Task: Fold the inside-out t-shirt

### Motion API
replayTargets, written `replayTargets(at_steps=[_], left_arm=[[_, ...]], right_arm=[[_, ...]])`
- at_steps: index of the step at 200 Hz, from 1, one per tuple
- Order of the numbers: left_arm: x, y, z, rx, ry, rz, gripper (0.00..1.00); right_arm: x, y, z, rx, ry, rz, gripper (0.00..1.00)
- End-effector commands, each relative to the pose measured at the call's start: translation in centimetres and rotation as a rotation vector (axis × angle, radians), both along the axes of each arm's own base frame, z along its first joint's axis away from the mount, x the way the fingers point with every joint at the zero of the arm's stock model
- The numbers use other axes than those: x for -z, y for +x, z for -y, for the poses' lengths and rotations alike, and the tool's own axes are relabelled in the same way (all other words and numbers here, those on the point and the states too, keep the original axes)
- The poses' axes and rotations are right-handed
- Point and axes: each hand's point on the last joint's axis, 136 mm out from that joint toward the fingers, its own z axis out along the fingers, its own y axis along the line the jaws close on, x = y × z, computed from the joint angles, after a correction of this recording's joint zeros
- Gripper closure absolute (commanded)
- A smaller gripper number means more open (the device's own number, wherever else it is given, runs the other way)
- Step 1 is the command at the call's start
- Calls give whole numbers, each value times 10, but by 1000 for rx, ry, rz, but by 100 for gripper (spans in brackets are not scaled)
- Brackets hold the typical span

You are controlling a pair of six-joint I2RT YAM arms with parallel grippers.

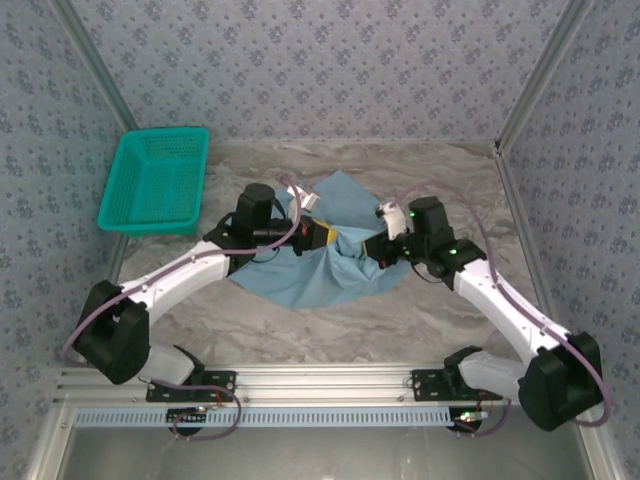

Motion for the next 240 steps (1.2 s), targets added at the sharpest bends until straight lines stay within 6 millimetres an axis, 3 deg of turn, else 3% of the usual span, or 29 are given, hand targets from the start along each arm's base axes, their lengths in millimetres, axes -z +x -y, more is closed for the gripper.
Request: replayTargets(at_steps=[1, 19, 38, 54, 65, 80, 111, 131, 161, 217, 240], left_arm=[[19, 36, -24, -237, 152, 53, 100], [26, 42, -21, -248, 174, 44, 99], [31, 45, -18, -256, 209, 37, 95], [31, 48, -20, -285, 232, 47, 85], [30, 47, -22, -293, 236, 51, 70], [22, 42, -26, -302, 221, 68, 58], [-11, 12, -26, -221, 80, 155, 46], [-29, -16, -11, -72, -2, 183, 45], [-34, -49, 14, 146, -54, 159, 47], [-28, -49, 35, 220, -31, 125, 50], [-25, -43, 40, 221, -22, 116, 56]], right_arm=[[-58, -29, -15, -160, 334, -45, 100], [-74, -28, -14, -183, 448, -42, 100], [-78, -26, -15, -193, 482, -50, 100], [-80, -24, -16, -197, 496, -44, 100], [-80, -22, -17, -196, 511, -45, 100], [-80, -17, -16, -176, 529, -58, 100], [-73, -9, -15, -141, 511, -59, 100], [-71, -8, -14, -129, 506, -67, 100], [-68, -7, -13, -115, 501, -84, 100], [-69, -8, -11, -109, 483, -54, 100], [-69, -8, -11, -108, 481, -49, 100]])
